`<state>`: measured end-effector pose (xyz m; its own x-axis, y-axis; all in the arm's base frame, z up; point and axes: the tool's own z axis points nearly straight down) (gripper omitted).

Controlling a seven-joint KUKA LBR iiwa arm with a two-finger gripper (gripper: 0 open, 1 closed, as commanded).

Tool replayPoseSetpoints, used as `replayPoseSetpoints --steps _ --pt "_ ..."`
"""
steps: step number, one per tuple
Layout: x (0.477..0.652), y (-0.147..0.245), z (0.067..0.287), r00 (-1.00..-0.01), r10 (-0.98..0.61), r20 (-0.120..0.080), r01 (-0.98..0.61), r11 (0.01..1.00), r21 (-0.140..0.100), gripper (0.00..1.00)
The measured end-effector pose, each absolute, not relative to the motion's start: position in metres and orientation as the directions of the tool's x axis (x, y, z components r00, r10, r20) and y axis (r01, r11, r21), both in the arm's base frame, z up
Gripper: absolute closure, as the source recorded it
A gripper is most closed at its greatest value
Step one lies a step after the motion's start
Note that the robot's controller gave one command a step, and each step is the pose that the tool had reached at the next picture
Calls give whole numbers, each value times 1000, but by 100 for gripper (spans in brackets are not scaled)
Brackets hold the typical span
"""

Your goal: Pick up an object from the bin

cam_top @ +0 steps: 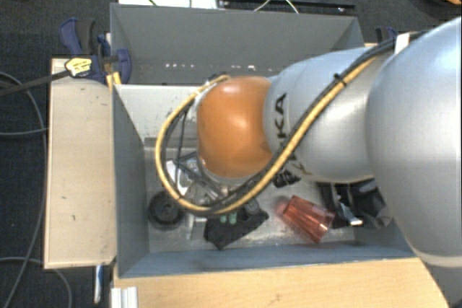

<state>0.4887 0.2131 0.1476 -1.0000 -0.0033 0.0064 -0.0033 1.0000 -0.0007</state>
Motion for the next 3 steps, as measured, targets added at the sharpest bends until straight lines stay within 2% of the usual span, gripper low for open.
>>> replayPoseSetpoints --steps 1,2,3 --pt "491 212 152 -1000 4 -1 4 1000 1 0" --pt "521 150 70 -947 320 8 320 947 -3 0" --pt "525 149 71 -996 87 1 87 996 1 0"
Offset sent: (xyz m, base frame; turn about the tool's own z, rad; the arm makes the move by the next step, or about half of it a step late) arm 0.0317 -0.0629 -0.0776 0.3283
